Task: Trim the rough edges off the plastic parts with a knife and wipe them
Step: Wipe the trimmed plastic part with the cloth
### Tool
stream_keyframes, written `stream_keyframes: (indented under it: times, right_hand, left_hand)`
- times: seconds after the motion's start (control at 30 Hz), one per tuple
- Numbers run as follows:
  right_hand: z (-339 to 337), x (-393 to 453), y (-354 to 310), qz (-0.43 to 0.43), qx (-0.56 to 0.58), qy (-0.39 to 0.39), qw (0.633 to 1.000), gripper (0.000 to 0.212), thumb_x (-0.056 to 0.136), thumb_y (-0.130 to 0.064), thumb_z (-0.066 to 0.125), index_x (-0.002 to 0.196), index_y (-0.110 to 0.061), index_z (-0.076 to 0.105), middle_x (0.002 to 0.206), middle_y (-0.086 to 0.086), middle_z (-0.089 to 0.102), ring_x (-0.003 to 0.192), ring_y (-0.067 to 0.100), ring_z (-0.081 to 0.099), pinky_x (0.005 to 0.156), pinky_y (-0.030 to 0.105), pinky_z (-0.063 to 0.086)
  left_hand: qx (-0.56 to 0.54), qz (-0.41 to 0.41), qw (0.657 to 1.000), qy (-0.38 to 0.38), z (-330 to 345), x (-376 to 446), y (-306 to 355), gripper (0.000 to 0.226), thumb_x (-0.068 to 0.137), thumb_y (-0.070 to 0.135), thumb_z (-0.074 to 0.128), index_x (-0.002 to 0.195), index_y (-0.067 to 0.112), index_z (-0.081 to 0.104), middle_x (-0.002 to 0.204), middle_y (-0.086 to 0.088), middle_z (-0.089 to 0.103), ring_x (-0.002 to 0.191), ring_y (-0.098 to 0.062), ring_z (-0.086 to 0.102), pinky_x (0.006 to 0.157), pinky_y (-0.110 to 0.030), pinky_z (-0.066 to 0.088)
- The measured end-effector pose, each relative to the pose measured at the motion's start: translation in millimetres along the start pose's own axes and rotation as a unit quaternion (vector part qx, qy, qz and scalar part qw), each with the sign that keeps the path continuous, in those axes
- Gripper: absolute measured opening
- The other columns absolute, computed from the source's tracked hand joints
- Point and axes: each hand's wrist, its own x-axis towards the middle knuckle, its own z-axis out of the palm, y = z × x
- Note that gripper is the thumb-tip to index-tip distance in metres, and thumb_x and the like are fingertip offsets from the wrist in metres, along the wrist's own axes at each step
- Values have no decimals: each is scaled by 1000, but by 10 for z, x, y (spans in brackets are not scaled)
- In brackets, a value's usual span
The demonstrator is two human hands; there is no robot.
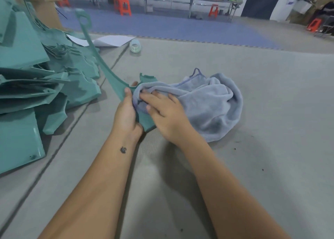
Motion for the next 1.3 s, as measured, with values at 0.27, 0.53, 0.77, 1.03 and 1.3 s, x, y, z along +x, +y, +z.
stream_keyframes:
  times: [0.27, 0.53, 0.77, 1.03, 1.3]
  right_hand:
    - [-215, 263, 1, 147, 272, 246, 919, 10, 88, -24, 63, 96, -21, 69, 103, 2, 67, 100, 16, 61, 95, 32, 47]
    - [-43, 166, -97, 141, 145, 171, 964, 15, 78, 1, 69, 88, -9, 62, 77, 0, 62, 72, 10, 57, 70, 24, 46]
    - [-124, 256, 42, 198, 43, 156, 967, 72, 65, -53, 83, 121, -19, 54, 113, -7, 60, 111, 18, 55, 98, 36, 43]
    - [-275, 247, 181, 218, 96, 147, 960, 44, 74, -62, 71, 90, -21, 67, 80, -10, 70, 79, 9, 66, 73, 34, 54]
    - [-319, 167, 295, 175, 154, 170, 957, 29, 90, -40, 61, 67, -22, 58, 57, -16, 55, 58, 2, 49, 57, 26, 41]
  left_hand:
    - [67, 49, 997, 6, -28, 39, 48, 31, 102, 39, 39, 112, 25, 65, 107, -4, 73, 96, -20, 70, 72, -35, 59]
    - [121, 100, 988, 8, 45, -4, -1, 29, 102, 35, 43, 105, 23, 69, 100, -5, 74, 91, -19, 72, 73, -32, 58]
    - [149, 86, 984, -34, 22, -10, 78, 33, 100, 37, 45, 109, 15, 68, 100, -10, 74, 89, -23, 72, 70, -33, 58]
    - [161, -4, 983, -89, 36, -80, 48, 42, 100, 39, 44, 121, 7, 61, 103, -13, 72, 90, -25, 71, 69, -35, 59]
    - [177, -1, 979, -101, 57, -56, 37, 40, 100, 41, 42, 119, 13, 62, 119, -16, 66, 105, -29, 66, 88, -42, 54]
